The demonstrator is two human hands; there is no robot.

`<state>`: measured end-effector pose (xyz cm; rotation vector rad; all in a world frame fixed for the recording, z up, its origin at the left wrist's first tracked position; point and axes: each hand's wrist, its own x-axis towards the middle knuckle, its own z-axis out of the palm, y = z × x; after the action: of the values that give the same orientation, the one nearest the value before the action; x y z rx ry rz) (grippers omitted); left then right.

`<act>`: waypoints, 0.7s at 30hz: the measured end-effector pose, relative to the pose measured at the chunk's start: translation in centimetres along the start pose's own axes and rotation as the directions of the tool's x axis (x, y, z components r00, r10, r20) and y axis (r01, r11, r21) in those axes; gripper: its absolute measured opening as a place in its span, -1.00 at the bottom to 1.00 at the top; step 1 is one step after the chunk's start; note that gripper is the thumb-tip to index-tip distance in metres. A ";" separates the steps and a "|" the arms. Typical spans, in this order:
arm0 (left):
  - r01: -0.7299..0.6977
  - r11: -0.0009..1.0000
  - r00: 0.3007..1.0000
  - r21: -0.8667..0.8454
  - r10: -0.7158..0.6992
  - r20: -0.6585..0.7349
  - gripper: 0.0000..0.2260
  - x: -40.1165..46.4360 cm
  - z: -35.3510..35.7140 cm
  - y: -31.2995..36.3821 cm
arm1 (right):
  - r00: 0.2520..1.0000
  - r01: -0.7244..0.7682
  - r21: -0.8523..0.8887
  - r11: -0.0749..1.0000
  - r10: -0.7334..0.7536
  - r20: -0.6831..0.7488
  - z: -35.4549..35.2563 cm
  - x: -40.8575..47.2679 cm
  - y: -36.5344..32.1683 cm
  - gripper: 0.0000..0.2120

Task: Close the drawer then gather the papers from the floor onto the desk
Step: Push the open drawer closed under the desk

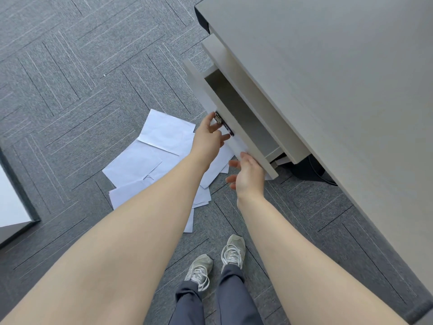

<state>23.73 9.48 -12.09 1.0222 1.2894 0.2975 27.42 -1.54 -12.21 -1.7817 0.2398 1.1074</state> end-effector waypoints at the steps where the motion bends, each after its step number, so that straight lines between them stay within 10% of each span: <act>1: -0.006 1.000 1.000 0.005 0.006 0.004 -0.47 0.2 0.3 0.0 | 1.000 0.010 -0.001 1.000 -0.010 -0.002 -0.2 0.3 -0.2 -0.66; 21: -0.014 1.000 0.998 -0.024 0.016 0.054 -0.41 2.2 3.9 1.8 | 0.994 0.108 -0.025 0.994 -0.108 -0.002 -2.9 2.7 -3.0 -0.70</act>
<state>28.48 10.26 -12.39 1.0143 1.2277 0.2940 32.38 -1.63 -12.07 -1.7970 0.1304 1.0345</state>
